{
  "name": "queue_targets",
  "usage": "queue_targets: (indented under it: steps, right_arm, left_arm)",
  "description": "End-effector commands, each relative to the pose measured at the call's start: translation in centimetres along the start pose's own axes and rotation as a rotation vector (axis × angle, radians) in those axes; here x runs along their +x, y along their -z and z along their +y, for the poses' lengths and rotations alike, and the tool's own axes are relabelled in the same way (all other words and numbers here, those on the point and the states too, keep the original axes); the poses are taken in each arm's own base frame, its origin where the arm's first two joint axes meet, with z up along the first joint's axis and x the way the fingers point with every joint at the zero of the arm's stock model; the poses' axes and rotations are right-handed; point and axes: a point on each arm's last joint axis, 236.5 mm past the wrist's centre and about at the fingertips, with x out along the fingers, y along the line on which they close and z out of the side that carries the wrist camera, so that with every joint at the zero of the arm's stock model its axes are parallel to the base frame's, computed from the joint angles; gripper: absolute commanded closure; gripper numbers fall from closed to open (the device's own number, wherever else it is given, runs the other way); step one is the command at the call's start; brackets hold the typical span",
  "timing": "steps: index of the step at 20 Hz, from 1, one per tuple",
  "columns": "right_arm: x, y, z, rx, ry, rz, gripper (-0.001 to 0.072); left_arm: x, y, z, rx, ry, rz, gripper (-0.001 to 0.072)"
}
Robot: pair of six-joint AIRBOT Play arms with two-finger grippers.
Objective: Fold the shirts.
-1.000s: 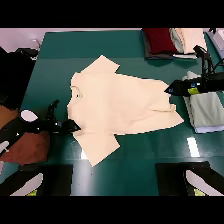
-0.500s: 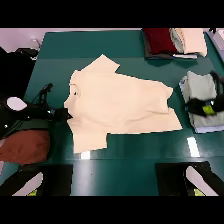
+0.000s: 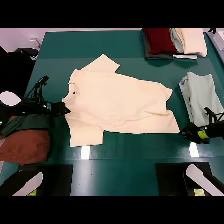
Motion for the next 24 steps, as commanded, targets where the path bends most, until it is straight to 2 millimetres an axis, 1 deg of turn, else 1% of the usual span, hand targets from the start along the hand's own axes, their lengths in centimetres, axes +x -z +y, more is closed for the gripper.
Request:
queue_targets:
  steps: [1, 3, 4, 6, 7, 8, 9, 10, 11, 12, 13, 14, 15, 16, 17, 18, 19, 20, 22, 23, 24]
  right_arm:
    - [2.2, -1.6, 2.5, -0.009, -0.077, -0.036, 0.0274]
    - [3.0, -2.8, 4.1, -0.031, -0.101, -0.075, 0.0286]
    - [3.3, -3.2, 4.8, -0.044, -0.106, -0.092, 0.0310]
    - [3.6, -3.8, 6.0, -0.101, -0.093, -0.104, 0.0555]
    - [3.4, -4.1, 6.9, -0.140, -0.093, -0.111, 0.0661]
    - [2.6, -4.6, 8.2, -0.189, -0.097, -0.129, 0.0696]
    - [1.4, -5.2, 9.9, -0.247, -0.106, -0.159, 0.0697]
    - [-0.6, -5.9, 11.9, -0.316, -0.118, -0.211, 0.0697]
    - [-3.3, -6.6, 14.1, -0.384, -0.134, -0.283, 0.0697]
    - [-7.2, -7.4, 16.7, -0.455, -0.155, -0.388, 0.0697]
    - [-11.8, -7.9, 19.4, -0.525, -0.176, -0.508, 0.0697]
    - [-17.0, -7.9, 22.0, -0.591, -0.196, -0.639, 0.0697]
    - [-21.8, -7.3, 24.0, -0.648, -0.209, -0.760, 0.0697]
    - [-27.0, -6.2, 25.8, -0.702, -0.216, -0.889, 0.0697]
    - [-31.4, -4.7, 27.1, -0.741, -0.225, -0.998, 0.0697]
    - [-35.3, -3.2, 28.1, -0.772, -0.227, -1.095, 0.0697]
    - [-38.9, -1.5, 28.7, -0.797, -0.219, -1.185, 0.0697]
    - [-41.8, 0.1, 28.9, -0.815, -0.204, -1.255, 0.0697]
    - [-45.5, 2.5, 28.8, -0.832, -0.153, -1.340, 0.0697]
    - [-46.6, 3.0, 28.5, -0.827, -0.123, -1.363, 0.0697]
    - [-47.5, 3.3, 28.3, -0.822, -0.098, -1.378, 0.0697]
  left_arm:
    - [-0.1, 0.0, -0.1, -0.002, 0.002, 0.001, 0.0685]
    - [-0.1, 0.0, -0.1, -0.003, 0.002, 0.001, 0.0685]
    - [-0.1, 0.0, -0.1, -0.002, 0.003, 0.002, 0.0685]
    - [-0.1, 0.1, -0.1, -0.002, 0.003, 0.005, 0.0685]
    - [-0.1, 0.1, -0.2, -0.002, 0.004, 0.004, 0.0686]
    - [-0.2, -0.1, -0.3, -0.006, 0.006, 0.001, 0.0686]
    - [-0.6, -0.5, -0.7, -0.007, 0.010, -0.006, 0.0686]
    - [-1.7, -1.4, -1.5, 0.020, 0.014, -0.029, 0.0686]
    - [-3.5, -2.9, -2.8, 0.058, 0.021, -0.085, 0.0687]
    - [-6.4, -5.0, -4.8, 0.112, 0.031, -0.176, 0.0687]
    - [-10.0, -6.9, -7.2, 0.177, 0.039, -0.279, 0.0686]
    - [-14.5, -8.8, -10.0, 0.256, 0.045, -0.402, 0.0687]
    - [-19.5, -10.1, -13.2, 0.334, 0.056, -0.530, 0.0686]
    - [-24.1, -10.8, -16.1, 0.401, 0.067, -0.648, 0.0686]
    - [-29.1, -10.8, -19.2, 0.472, 0.079, -0.769, 0.0687]
    - [-33.4, -10.4, -21.6, 0.531, 0.084, -0.871, 0.0687]
    - [-37.1, -9.7, -23.8, 0.584, 0.091, -0.959, 0.0687]
    - [-40.8, -8.7, -25.8, 0.629, 0.092, -1.046, 0.0687]
    - [-46.3, -6.9, -27.9, 0.670, 0.077, -1.186, 0.0688]
    - [-48.1, -6.4, -28.2, 0.674, 0.057, -1.240, 0.0688]
    - [-49.5, -6.4, -28.1, 0.664, 0.033, -1.286, 0.0688]
